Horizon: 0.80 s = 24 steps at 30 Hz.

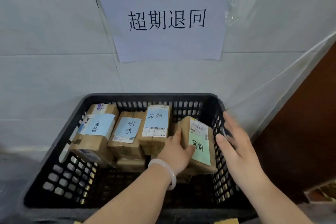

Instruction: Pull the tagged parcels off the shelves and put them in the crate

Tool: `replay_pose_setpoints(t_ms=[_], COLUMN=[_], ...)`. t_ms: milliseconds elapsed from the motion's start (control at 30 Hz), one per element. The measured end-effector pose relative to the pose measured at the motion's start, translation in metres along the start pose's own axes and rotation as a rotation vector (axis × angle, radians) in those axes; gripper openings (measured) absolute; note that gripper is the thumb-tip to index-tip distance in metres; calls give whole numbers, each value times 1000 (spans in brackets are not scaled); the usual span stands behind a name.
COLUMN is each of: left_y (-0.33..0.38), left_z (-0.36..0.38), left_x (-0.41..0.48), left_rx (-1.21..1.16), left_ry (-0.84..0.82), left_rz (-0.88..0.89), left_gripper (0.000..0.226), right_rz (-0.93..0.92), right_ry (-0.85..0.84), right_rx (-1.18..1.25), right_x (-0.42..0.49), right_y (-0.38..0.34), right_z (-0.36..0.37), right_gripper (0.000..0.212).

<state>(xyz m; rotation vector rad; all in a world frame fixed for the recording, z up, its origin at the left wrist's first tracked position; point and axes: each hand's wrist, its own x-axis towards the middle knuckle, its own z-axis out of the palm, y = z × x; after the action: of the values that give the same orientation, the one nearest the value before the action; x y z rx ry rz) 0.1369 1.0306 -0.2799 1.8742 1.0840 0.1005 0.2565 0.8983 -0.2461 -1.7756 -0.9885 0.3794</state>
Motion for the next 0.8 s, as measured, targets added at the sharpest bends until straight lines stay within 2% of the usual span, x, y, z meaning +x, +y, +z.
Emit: replay_pose_setpoints(t_ms=[133,233,333,433,533,633,800], left_y=[-3,0,3,5,3,3,6], left_z=[-6,-10,-11,-18,-22,-21,-26], left_x=[1,-3,-13,-26,-35,-35,-22], left_rx=[229,327,433,666,959,1104,1234], left_ry=[25,35,56,50,-168,-342,-198], left_rz=[-31,45,186,413,599,581,523], left_gripper=[73,74,73,65,60,64,65], right_rz=[9,15,19,22,24,34,18], right_ry=[-24,-46,-60,-79,-79,-78,-81], right_rx=[20,15,11,1,-1,6,2], right_x=[1,1,-1,-5,-7,-8,-8], right_y=[-1,-3,-2,0,1,0,2], right_z=[1,-2,-5,-8,-11,-12,-12], right_gripper=[53,48,48,49,49,50,49])
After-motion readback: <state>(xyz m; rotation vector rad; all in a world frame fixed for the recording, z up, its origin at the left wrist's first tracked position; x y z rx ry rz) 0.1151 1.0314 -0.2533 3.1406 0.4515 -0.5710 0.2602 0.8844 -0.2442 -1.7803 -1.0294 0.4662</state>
